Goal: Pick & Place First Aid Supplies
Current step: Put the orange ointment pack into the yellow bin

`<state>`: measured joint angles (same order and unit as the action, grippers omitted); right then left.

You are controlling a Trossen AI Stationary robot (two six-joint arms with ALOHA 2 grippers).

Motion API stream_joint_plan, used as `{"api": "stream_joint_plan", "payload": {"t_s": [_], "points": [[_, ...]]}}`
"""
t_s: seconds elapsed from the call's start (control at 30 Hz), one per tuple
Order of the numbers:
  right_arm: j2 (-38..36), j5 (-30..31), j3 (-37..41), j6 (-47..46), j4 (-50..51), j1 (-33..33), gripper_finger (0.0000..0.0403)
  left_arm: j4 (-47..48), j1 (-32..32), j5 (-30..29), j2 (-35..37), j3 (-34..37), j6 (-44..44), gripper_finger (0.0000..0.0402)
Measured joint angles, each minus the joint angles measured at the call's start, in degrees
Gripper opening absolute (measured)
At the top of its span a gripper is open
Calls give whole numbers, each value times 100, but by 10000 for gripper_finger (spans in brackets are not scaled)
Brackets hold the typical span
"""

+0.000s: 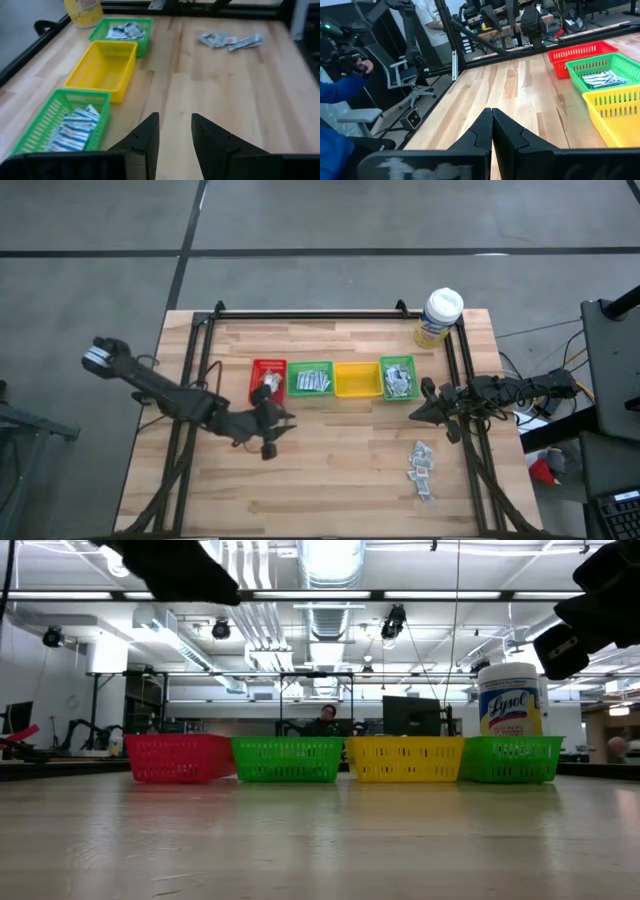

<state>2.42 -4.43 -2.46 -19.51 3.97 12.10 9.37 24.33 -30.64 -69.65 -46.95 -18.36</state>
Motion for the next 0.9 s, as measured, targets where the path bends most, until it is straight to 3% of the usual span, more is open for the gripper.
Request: {"api": "stream_joint_plan", "payload": {"t_s": [0.37,0.5,0.67,0.9], "points": [[0,0,0,0,-80,-2,8,-2596,60,161,994,2240,218,113],[-2,0,0,8,-226,0,8,-2841,-174,193,1688,2820,432,113],[-2,4,0,69,-284,-2,8,-2827,-908,1055,2539,3273,462,112],[-2,4,0,166,-284,-1,8,-2677,-2095,2314,3110,3575,608,112]]}}
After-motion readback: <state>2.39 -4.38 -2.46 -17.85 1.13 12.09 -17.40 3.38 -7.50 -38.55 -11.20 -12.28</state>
